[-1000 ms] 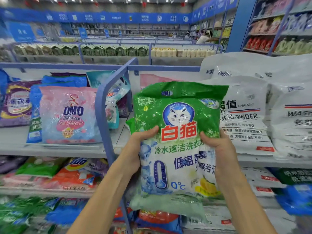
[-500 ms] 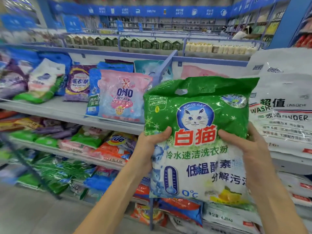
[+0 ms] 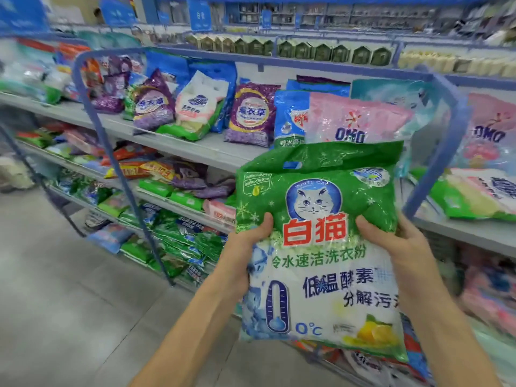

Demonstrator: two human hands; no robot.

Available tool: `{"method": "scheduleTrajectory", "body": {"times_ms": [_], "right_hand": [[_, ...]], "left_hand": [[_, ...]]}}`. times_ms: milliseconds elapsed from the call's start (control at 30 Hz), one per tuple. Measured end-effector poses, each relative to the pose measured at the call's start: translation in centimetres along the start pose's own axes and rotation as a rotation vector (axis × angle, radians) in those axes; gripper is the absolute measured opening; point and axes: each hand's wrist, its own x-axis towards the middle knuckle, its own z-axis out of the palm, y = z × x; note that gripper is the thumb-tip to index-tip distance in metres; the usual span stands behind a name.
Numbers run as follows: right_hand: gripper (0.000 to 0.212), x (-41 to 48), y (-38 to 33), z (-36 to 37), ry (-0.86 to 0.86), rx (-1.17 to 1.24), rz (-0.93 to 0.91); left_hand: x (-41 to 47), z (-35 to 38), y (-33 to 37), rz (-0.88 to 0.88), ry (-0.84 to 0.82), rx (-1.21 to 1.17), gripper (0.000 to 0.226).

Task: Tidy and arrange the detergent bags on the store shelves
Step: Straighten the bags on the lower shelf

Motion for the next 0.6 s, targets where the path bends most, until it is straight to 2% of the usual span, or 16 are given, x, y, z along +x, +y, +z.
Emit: {"method": "scheduleTrajectory", "body": {"times_ms": [100,167,233,300,333,400,433,467,533,567,600], "right_hand": [[0.042,1.0,2.7,4.6,-0.143,0.083,0.090],[0.045,1.8,4.6,7.3,-0.251,0.049,0.137],[0.065,2.4,6.7,9.7,-0.341,0.000,0.212],[0.099,2.9,9.0,12.1,-0.359,-0.020,0.329],[0.109,3.3,10.3,13.4,-0.345,-0.015,0.355],[0.114,4.1,12.7,15.8,-0.306,-0.062,0.382],[0.108,4.4,13.7,16.9,-0.303,-0.097,0.396],[0.092,4.8,14.7,18.0,-0.300,-0.118,0.408],[0.042,5.2,16.2,20.3,-0.311,-0.148,0.419],[0.029,5.7,17.0,21.4,-0.324,-0.160,0.431],[0.024,6.2,17.8,22.4,-0.330,-0.170,0.443]], "left_hand": [[-0.9,-5.4,1.3,-0.043,0.045,-0.059,0.061],[-1.4,-8.5,2.0,-0.071,0.084,-0.130,0.058],[-1.6,-11.4,2.7,-0.081,0.129,-0.180,0.060],[-1.2,-14.1,3.3,-0.076,0.173,-0.179,0.066],[-0.9,-15.4,3.5,-0.071,0.194,-0.176,0.067],[-0.3,-17.8,3.9,-0.056,0.252,-0.171,0.067],[0.1,-19.0,3.9,-0.050,0.277,-0.170,0.068],[0.4,-20.1,3.9,-0.046,0.304,-0.164,0.069],[1.1,-22.2,4.0,-0.050,0.357,-0.161,0.067],[1.6,-23.2,4.2,-0.052,0.374,-0.173,0.061],[2.0,-24.1,4.5,-0.047,0.383,-0.183,0.054]]}}
